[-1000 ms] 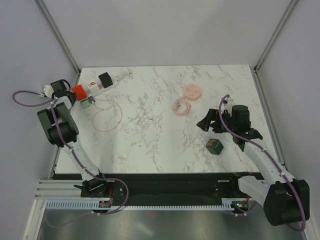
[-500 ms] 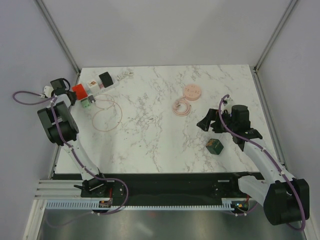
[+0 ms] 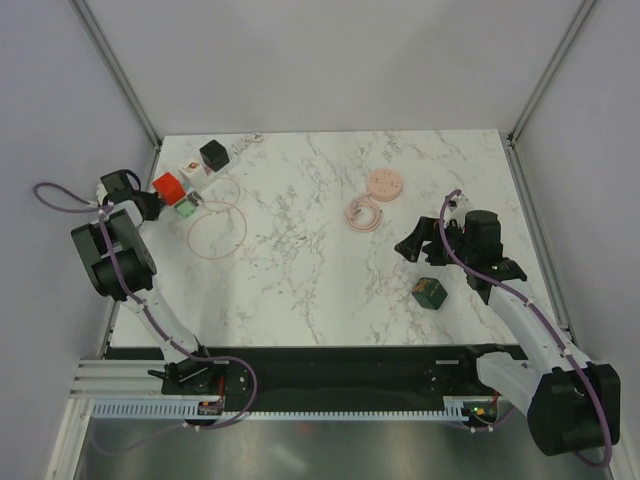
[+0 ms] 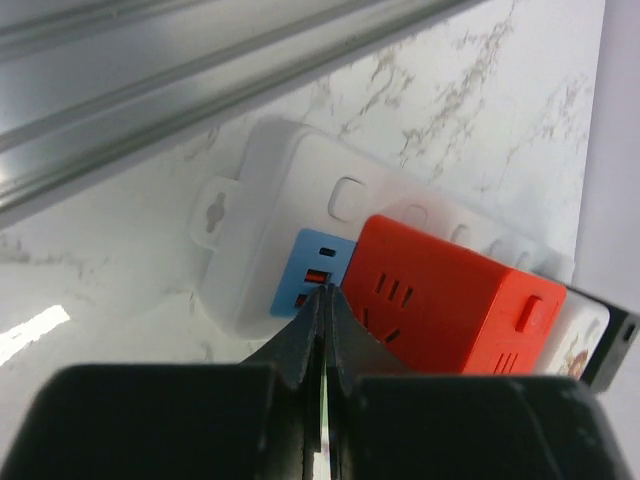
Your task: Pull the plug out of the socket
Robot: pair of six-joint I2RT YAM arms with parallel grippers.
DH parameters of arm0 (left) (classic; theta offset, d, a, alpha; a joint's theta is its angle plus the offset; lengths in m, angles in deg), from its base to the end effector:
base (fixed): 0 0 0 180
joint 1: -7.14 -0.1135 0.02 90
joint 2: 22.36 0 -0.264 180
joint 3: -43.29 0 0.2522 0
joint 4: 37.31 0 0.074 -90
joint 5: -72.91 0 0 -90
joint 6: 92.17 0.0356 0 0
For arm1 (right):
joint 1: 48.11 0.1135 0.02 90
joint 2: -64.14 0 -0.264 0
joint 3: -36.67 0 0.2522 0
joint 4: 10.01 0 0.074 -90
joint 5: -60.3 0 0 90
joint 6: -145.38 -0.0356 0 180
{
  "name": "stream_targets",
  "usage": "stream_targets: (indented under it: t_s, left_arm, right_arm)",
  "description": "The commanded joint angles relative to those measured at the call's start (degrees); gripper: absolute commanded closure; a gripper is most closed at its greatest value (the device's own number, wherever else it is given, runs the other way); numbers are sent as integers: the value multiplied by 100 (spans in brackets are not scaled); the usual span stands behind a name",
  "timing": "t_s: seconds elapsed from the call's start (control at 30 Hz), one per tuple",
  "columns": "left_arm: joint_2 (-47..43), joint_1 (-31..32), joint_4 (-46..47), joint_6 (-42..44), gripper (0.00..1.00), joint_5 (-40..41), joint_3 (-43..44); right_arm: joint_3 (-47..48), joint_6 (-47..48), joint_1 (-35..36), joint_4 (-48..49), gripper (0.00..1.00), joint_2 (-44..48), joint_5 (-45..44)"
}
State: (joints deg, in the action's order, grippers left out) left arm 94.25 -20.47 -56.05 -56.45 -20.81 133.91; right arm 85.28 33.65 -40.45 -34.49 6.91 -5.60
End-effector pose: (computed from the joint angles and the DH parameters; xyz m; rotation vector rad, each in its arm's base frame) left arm 0.3934 0.2031 0.1619 -1.5287 1.8110 -0.3028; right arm 0.2118 0.0432 0.2395 0.0167 2.1855 0.7467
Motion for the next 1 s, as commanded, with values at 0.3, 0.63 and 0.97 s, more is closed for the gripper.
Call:
stream_targets:
  t_s: [0.3,0.63,0.97]
  left_arm:
    - [-1764,141,-962,-179,98,-945,-2377]
    - [-3172,231,-1278,479,91,452,-2413]
    - [-2232,-508,-508,313,46,127,-1577]
  right_arm:
    - [-66,29,7,211,2,230,-116]
    - [-180,3,7,219,2,423,-37]
    - [-207,-6,7,272,2,397,103]
